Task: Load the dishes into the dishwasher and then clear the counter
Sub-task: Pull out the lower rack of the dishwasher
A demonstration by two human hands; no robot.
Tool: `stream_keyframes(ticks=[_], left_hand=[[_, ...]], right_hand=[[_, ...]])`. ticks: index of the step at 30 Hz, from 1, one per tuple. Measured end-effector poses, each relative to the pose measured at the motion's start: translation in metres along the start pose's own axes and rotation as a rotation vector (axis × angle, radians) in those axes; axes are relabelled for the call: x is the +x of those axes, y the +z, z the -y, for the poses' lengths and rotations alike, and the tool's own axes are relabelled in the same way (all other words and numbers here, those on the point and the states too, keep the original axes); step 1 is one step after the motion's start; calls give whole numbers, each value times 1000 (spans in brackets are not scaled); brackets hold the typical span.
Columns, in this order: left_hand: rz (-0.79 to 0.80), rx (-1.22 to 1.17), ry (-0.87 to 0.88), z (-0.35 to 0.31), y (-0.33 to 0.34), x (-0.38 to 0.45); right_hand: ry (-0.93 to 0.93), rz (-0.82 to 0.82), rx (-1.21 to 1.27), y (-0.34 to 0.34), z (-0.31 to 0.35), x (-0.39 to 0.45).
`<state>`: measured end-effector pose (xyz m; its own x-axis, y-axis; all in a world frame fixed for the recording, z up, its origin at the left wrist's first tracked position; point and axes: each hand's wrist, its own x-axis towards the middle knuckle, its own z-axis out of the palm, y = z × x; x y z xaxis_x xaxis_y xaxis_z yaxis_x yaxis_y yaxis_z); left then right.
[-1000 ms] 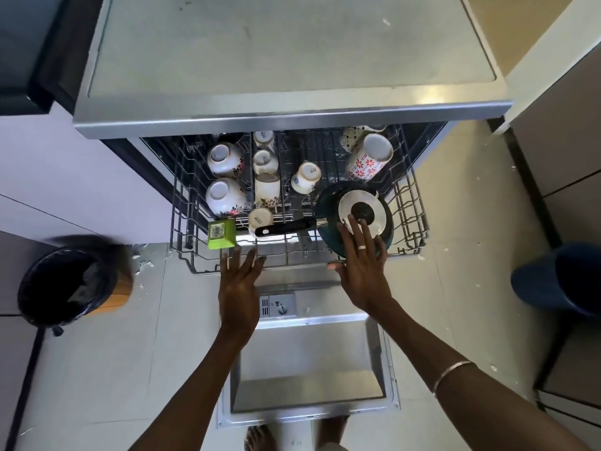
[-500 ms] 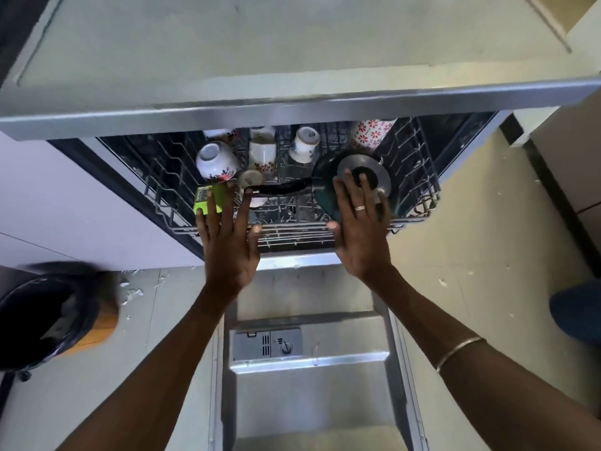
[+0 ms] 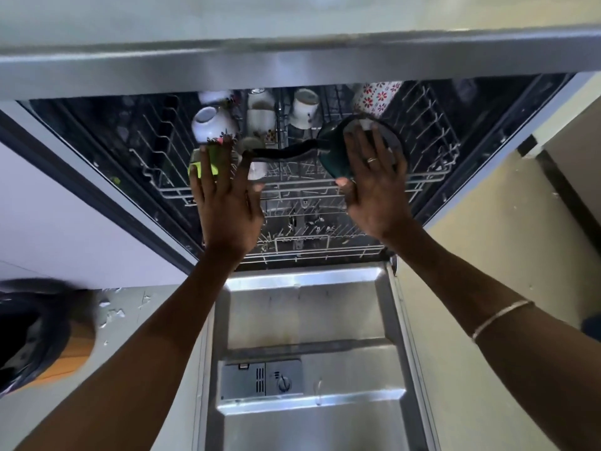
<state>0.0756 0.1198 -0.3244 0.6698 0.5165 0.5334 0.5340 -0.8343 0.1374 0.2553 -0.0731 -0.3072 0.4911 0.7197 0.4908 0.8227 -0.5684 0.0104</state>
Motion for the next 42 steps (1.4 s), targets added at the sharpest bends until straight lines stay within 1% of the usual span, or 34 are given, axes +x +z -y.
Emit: stream_keyframes(ticks=[4, 9, 13, 16, 19, 22, 25, 29, 32, 34, 39, 42], left_hand=[[-37, -3, 18, 0, 3, 1], [8, 20, 13, 1, -1, -1], [78, 31, 11, 0, -7, -1], [143, 17, 16, 2, -14, -1], [261, 4, 21, 6, -25, 2], [379, -13, 2, 7, -40, 2], [441, -95, -47, 5, -62, -6], [498, -131, -33, 3, -91, -39], [566, -167, -62, 4, -104, -59], [577, -205, -45, 5, -107, -73], [594, -242, 30, 16, -85, -121], [594, -255, 50, 24, -53, -140]], right_hand=[[11, 5, 7, -2, 0, 1], [8, 15, 25, -2, -1, -1], [8, 78, 52, -6, 1, 1], [16, 165, 75, -13, 2, 2], [25, 262, 126, -22, 5, 6], [108, 354, 172, -32, 7, 3], [176, 368, 254, -44, 9, -4], [169, 340, 372, -73, 12, -22], [195, 314, 398, -90, 26, -38], [202, 299, 422, -93, 38, -53], [229, 368, 459, -62, 59, -114], [213, 438, 443, -23, 63, -140]])
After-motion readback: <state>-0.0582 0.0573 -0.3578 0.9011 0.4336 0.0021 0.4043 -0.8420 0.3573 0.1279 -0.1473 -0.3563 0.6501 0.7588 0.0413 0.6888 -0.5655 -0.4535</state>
